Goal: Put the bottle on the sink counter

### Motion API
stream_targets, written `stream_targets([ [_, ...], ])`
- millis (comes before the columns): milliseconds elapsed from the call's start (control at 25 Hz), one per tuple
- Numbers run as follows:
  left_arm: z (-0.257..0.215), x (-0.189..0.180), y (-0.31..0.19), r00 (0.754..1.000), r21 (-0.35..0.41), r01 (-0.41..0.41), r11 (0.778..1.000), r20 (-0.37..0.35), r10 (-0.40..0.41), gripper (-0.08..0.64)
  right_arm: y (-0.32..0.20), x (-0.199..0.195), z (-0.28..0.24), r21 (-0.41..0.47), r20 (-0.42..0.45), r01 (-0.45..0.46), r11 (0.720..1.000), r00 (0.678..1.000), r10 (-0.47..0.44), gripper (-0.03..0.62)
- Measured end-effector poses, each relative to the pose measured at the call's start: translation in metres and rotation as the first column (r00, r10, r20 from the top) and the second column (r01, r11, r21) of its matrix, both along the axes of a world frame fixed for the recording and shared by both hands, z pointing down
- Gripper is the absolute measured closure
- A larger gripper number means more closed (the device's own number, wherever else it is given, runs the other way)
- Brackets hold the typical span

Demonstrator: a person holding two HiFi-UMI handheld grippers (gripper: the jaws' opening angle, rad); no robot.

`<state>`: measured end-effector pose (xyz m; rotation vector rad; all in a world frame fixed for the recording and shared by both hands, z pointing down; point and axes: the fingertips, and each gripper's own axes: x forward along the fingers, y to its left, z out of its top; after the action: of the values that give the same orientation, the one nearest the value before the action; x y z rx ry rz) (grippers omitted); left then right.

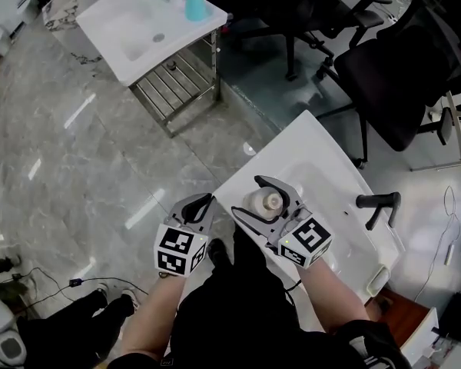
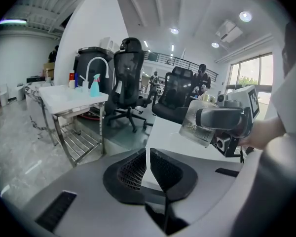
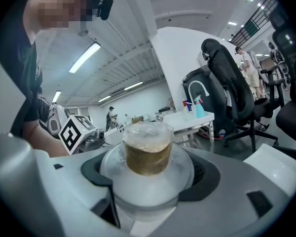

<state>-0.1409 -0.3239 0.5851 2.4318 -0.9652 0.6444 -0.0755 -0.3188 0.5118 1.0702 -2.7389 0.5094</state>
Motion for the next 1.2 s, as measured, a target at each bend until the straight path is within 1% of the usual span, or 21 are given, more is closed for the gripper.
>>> stream_targets([
  [160,0.008,-0.010,-0.001,1.000,-0.016,0.011,1.000,0.018,-0.011,0.531,-0.007,-0.009,0.021,-0.019,-0.029,0.019,1.000,0.999,-0.020,0.236],
  [360,0.024,-0.028,0.001,0.999,-0.045,0.034,0.998,0.036,-0.032,0.531,-0.013,-0.022,0.043,-0.020,-0.060,0.045,0.999,0.997,-0.046,0.236],
  [640,0.041,-0.035,0.008,0.999,-0.088,0.040,0.995,0.038,-0.037,0.531,-0.020,-0.029,0.070,-0.035,-0.096,0.050,0.998,0.994,-0.053,0.236],
  [960,0.045,-0.046,0.009,0.998,-0.099,0.056,0.994,0.037,-0.053,0.531,-0.031,-0.037,0.090,-0.036,-0.139,0.049,0.998,0.989,-0.053,0.236],
  [1200,0.050,-0.058,0.007,0.996,-0.107,0.078,0.991,0.041,-0.074,0.531,-0.033,-0.043,0.100,-0.021,-0.188,0.076,0.997,0.979,-0.079,0.236],
])
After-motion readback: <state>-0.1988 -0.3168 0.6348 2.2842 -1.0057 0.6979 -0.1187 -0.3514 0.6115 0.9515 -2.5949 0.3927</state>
